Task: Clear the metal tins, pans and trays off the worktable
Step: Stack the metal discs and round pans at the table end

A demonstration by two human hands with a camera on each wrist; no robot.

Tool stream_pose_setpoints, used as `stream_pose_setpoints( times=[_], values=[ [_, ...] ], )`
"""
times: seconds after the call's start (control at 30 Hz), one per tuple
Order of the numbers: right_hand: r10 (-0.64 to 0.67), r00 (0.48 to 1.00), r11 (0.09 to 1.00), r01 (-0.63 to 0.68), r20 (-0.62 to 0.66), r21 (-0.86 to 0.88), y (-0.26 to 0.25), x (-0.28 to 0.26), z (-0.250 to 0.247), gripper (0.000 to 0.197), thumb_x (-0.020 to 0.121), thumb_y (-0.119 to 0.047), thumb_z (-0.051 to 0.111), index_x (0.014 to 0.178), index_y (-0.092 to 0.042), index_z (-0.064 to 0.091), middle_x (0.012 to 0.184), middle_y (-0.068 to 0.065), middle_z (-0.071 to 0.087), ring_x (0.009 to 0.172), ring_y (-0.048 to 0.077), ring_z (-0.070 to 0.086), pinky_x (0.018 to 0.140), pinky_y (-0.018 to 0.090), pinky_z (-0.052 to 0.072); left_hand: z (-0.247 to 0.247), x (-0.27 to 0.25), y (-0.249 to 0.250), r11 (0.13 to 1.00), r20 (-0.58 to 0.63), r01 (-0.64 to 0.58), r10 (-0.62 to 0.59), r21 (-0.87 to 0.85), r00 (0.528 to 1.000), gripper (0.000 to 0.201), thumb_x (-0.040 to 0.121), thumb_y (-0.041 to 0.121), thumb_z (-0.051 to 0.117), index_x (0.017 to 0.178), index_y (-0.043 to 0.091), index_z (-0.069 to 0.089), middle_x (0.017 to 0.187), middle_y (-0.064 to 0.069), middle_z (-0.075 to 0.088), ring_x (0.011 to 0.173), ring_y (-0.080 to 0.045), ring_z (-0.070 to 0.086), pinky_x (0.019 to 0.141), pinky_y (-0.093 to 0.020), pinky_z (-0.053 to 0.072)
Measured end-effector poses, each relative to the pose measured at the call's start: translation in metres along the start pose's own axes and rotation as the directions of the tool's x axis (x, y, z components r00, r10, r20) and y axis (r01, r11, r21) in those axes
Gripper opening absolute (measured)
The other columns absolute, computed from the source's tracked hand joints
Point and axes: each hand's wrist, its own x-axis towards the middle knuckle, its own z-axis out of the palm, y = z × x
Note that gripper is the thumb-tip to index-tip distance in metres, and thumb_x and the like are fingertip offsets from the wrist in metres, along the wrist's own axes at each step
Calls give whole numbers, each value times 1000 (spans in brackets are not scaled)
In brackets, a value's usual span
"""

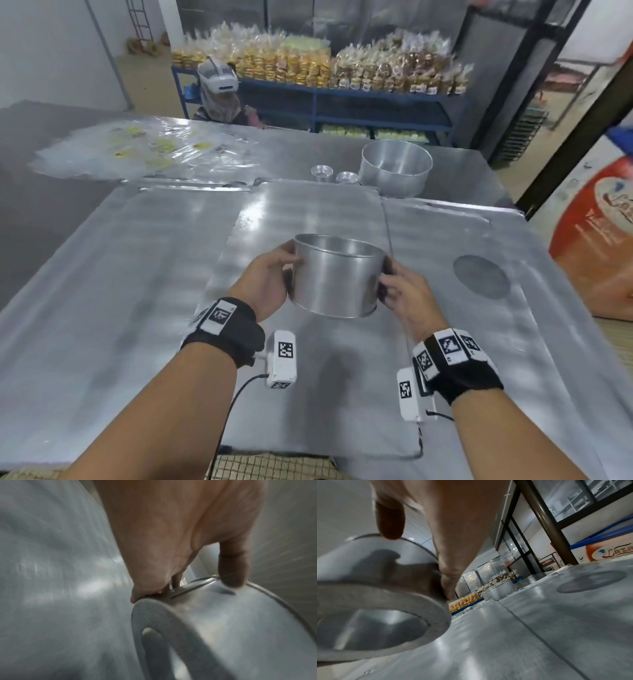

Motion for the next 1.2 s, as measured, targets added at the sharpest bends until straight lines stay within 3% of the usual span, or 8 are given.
stream_pose_setpoints(
  times=[0.07,0.17,0.37,0.47,0.83,0.93,1.03,1.2],
  values=[
    [-49,998,997,47,-28,-57,3,-4,-7,22,92,-28,63,109,-18,72,91,2,69,89,24,60,78,33,48,16,6,-10,999,-33,25,-26,-28,999,32,102,21,45,115,12,73,104,-2,70,94,-22,62,79,-32,50],
    [-112,993,977,103,-37,-189,14,-7,-19,49,69,-59,78,94,-16,74,83,11,58,80,24,47,74,40,36,28,14,-34,998,-50,54,-53,20,997,39,103,11,45,140,12,56,127,-13,65,112,-26,61,99,-37,49],
    [16,997,954,-39,-81,-296,27,-16,-50,34,68,-14,66,95,-31,78,96,13,76,90,25,68,89,50,54,28,12,-63,973,1,78,-80,216,997,62,88,-21,38,138,11,56,125,-13,67,108,-26,64,88,-33,52],
    [61,992,935,-94,-106,-342,34,-18,-61,37,67,-4,62,90,-29,79,91,12,75,85,23,67,84,47,54,28,10,-73,954,5,104,-110,282,994,69,85,-25,35,141,10,54,133,-16,64,114,-28,63,89,-34,51],
    [177,977,918,-206,-115,-340,42,-14,-69,39,59,-3,63,84,-29,80,91,16,71,83,26,63,79,43,51,32,11,-77,898,-22,148,-152,415,988,66,86,-25,39,137,11,56,126,-11,65,98,-22,66,66,-24,56],
    [187,975,894,-220,-120,-392,41,-12,-71,35,65,1,66,82,-27,79,95,10,76,86,24,68,81,43,56,36,14,-71,840,-57,168,-161,515,985,63,83,-21,41,125,20,64,115,-8,68,94,-24,65,72,-32,53],
    [182,978,846,-210,-105,-491,34,-8,-76,22,74,-8,71,85,-26,76,94,4,77,87,23,70,80,39,56,45,27,-61,666,-124,216,-183,714,975,57,69,2,51,122,20,65,118,-16,67,100,-35,65,77,-43,53],
    [215,974,667,-200,-71,-717,11,6,-94,32,87,-32,73,115,-16,70,110,2,72,104,14,67,91,31,52,89,65,-44,66,-103,120,-214,991,971,52,92,24,60,142,12,50,147,-11,50,132,-30,49,107,-36,42]
  ],
)
